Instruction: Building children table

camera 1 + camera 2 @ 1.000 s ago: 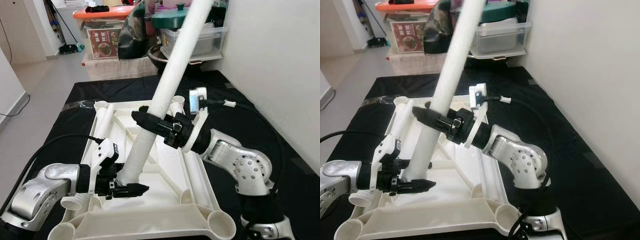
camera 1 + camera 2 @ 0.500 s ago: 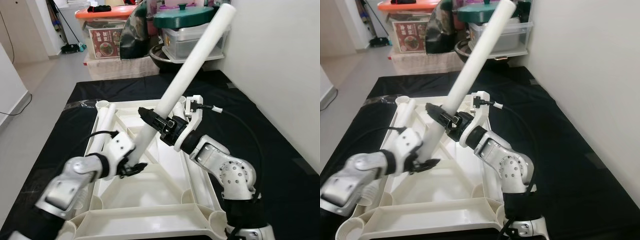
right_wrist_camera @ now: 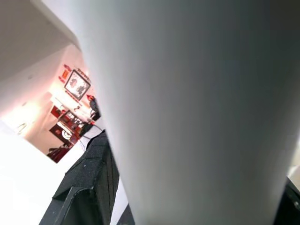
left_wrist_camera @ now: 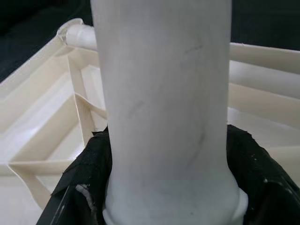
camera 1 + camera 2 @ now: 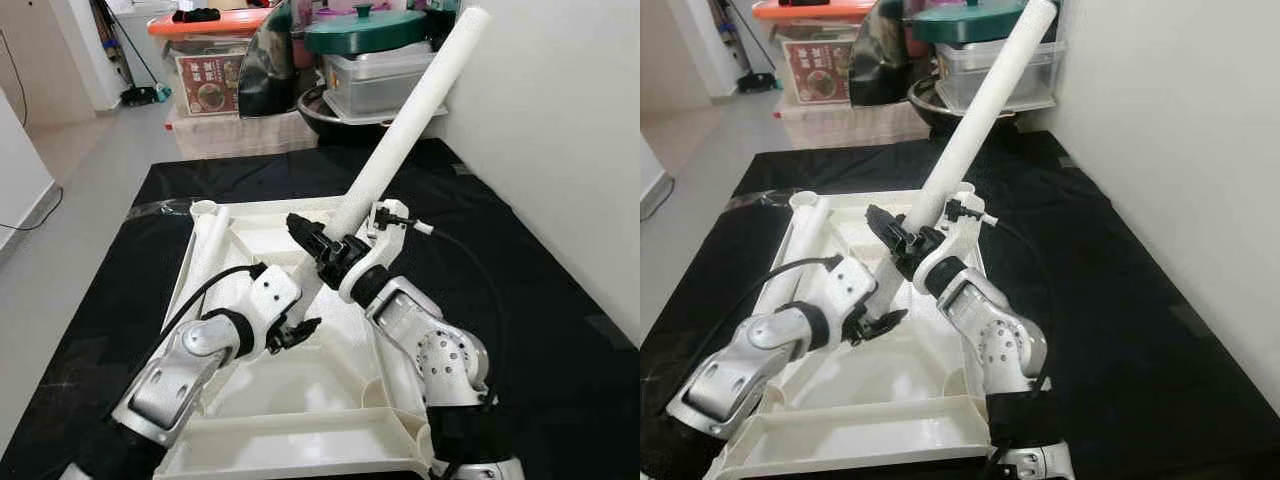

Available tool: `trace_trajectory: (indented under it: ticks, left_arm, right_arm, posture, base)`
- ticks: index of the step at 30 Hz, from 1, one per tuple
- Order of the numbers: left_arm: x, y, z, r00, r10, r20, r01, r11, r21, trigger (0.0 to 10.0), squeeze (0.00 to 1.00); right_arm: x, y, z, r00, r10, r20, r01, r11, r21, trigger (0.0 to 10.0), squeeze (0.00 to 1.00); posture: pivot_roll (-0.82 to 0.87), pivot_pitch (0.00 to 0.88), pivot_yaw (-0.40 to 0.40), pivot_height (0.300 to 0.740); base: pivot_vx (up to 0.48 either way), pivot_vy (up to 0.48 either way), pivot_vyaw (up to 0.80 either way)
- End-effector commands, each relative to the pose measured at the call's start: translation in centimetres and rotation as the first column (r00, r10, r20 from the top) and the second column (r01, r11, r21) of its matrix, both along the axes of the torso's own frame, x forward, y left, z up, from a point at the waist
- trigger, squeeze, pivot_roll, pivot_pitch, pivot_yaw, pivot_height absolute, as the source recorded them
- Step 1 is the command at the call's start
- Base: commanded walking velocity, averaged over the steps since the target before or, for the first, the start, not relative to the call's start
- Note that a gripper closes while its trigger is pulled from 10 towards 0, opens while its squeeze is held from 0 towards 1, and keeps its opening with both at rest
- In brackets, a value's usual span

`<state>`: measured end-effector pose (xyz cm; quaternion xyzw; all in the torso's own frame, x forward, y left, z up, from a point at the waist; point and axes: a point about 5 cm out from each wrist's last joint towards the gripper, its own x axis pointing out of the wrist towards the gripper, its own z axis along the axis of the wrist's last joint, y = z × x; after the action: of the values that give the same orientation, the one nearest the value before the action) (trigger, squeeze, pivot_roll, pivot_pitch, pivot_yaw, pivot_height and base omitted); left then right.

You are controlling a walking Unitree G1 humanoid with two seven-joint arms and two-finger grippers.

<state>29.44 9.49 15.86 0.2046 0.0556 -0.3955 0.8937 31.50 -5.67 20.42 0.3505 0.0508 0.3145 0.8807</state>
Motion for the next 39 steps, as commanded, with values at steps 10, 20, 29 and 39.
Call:
trace_trajectory:
  ticks: [10, 20, 29, 39]
  left_arm:
    - [0.0, -1.3, -0.3, 0.997, -0.04, 0.072, 0.031, 0.992, 0.123, 10.0, 0.0]
    - [-0.2, -2.0, -1.5, 0.997, -0.044, 0.07, 0.033, 0.988, 0.151, 10.0, 0.0]
    - [0.1, -1.9, -1.5, 0.992, -0.053, 0.116, 0.032, 0.984, 0.177, 10.0, 1.0]
    - [-0.1, -1.9, 0.3, 0.988, -0.051, 0.148, 0.039, 0.996, 0.083, 10.0, 1.0]
  right_arm:
    - [0.2, 0.9, -0.8, 0.998, -0.006, -0.064, 0.007, 1.0, 0.011, 10.0, 0.0]
    - [0.4, 0.5, 0.0, 0.993, 0.019, -0.117, 0.007, 0.977, 0.215, 0.0, 0.0]
    - [0.3, 0.5, 0.1, 0.993, 0.019, -0.116, 0.007, 0.975, 0.224, 0.0, 0.0]
    - [1.2, -1.1, 1.0, 0.997, -0.048, -0.062, 0.057, 0.986, 0.159, 0.0, 0.0]
  posture:
    - [0.03, 0.0, 0.038, 0.74]
    - [0.02, 0.0, 0.039, 0.74]
    - [0.02, 0.0, 0.039, 0.74]
    - [0.03, 0.0, 0.023, 0.74]
  base:
    - [0.0, 0.0, 0.0]
    - [0.0, 0.0, 0.0]
    - [0.0, 0.0, 0.0]
    - [0.0, 0.0, 0.0]
